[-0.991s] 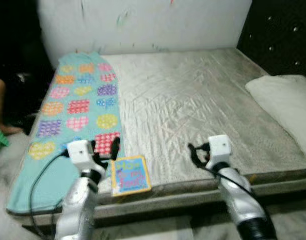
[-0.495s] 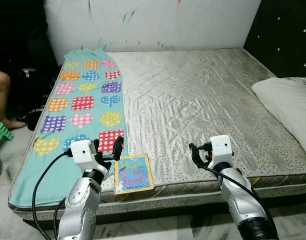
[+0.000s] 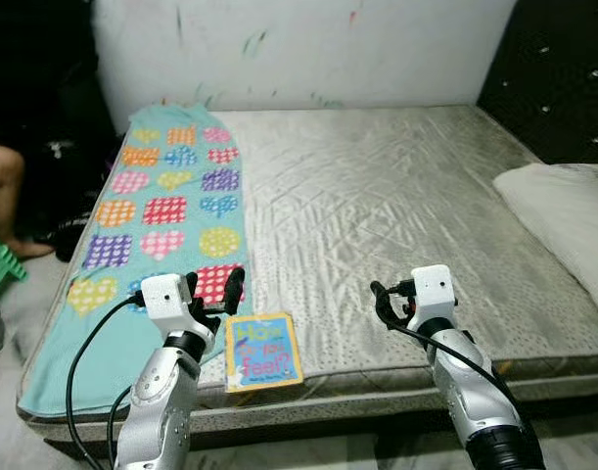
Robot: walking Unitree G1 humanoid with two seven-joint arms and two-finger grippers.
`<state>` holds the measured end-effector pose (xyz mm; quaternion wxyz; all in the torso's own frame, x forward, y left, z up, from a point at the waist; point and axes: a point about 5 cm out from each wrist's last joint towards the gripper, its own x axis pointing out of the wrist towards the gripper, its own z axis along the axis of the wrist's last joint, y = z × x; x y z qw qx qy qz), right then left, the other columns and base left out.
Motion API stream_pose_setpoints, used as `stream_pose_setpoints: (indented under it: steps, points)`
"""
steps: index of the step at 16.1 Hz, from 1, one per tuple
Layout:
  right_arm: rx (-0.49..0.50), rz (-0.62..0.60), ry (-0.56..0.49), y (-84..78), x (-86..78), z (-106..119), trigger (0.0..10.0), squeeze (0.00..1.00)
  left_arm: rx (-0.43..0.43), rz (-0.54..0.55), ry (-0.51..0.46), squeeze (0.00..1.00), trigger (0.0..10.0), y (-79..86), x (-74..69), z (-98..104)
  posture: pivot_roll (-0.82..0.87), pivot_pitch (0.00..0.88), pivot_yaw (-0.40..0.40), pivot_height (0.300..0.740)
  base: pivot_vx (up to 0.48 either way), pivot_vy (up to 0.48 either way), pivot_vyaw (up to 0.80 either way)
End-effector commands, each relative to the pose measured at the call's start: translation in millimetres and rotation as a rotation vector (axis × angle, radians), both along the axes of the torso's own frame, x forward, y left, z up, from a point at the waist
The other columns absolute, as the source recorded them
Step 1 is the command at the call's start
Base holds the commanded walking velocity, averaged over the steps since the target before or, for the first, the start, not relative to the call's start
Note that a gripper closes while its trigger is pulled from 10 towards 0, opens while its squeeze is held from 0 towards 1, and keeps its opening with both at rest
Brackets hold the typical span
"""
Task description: Clean up the room
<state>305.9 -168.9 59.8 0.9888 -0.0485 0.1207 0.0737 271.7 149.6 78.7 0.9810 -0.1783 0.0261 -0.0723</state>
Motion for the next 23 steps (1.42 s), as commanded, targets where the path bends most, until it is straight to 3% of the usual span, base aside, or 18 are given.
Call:
stream_pose_setpoints:
  steps: [1,5,23]
  points:
    - [0.002,-0.002,-0.009,-1.8,2.8,3.4,10.0,0.0,0.006,-0.002,-0.017,0.0,10.0,0.5,1.1,3.4,-0.07,0.0,-0.013,0.74,0.319,0.0,0.0]
    - [-0.001,0.0,-0.008,-2.1,3.0,3.0,10.0,0.0,0.009,0.0,-0.014,0.0,10.0,0.0,1.3,3.1,-0.07,0.0,-0.013,0.74,0.306,0.0,0.0]
    - [0.007,0.012,-0.004,-1.5,1.9,3.6,10.0,0.0,0.02,0.037,0.035,0.0,10.0,2.9,0.8,-1.1,-0.06,0.017,-0.016,0.74,0.0,0.0,0.0]
